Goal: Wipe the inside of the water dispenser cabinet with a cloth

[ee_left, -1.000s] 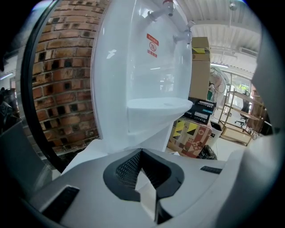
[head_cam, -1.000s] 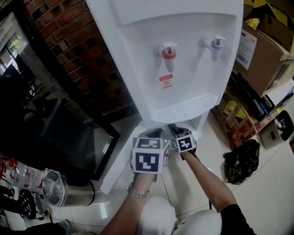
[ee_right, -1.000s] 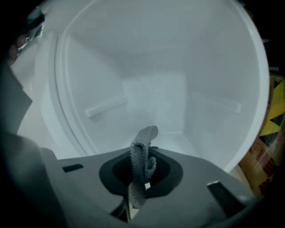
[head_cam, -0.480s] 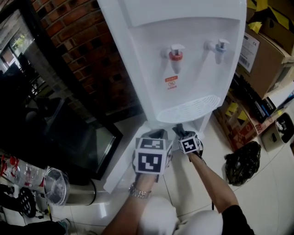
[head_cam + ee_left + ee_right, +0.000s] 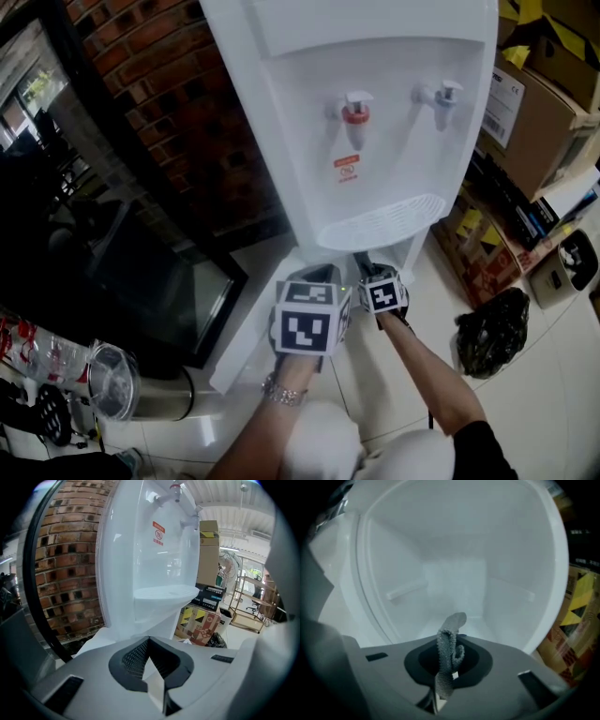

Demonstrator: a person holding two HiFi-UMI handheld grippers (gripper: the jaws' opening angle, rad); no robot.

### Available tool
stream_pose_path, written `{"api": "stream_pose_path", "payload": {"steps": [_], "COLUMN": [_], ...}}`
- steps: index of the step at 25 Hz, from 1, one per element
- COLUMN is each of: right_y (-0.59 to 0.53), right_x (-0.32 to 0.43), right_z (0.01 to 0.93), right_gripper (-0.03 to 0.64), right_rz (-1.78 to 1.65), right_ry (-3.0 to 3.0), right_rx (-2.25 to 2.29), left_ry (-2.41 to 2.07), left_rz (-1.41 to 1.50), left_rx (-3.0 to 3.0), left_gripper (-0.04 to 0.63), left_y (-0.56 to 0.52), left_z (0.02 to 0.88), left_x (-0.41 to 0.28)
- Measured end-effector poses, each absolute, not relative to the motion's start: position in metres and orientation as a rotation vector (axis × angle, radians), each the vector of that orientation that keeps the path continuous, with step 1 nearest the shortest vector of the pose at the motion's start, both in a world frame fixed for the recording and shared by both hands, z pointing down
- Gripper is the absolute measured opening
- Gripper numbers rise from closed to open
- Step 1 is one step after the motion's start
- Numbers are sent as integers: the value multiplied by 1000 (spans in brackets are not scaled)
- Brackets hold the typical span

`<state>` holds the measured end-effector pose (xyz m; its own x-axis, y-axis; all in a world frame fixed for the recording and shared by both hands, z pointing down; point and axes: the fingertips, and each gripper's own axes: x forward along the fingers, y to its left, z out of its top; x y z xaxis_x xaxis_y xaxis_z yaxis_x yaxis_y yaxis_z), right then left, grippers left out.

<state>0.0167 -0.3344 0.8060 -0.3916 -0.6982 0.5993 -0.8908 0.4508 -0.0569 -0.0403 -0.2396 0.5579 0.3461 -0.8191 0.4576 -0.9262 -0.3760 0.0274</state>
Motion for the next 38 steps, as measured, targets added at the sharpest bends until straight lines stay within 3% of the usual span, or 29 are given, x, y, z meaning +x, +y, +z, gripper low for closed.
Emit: {"api": "stream_pose_path", "payload": {"steps": [6,16,22,27,32,38], "right_y": [-312,-351,-346,-305,-217,-175], "right_x": [-57,97,128,112,121,137], "right_z": [822,855,848,786,683,474], "right_gripper": [21,21,20,20,20,20], "right_rz": [515,554,570,622,784,795], "right_ry": [-2329,-2003,-1985,-2104,-2036,-2005], "right_rx": [1083,1462,1526,1542,1544,1584], "left_ry": [-1556,-1539,-1513,-1509,-1408,-1328], "left_rz": [527,527,524,464,597,663], "left_rx": [2333,2334,2356,2386,2281,2279], "left_gripper": [2,2,2,2,2,2], "left_y": [-236,-236,-233,-215,-181,-160], "left_z": [553,558,557,533,525,375], "left_x": [-44,-46,-28,-8,7,33]}}
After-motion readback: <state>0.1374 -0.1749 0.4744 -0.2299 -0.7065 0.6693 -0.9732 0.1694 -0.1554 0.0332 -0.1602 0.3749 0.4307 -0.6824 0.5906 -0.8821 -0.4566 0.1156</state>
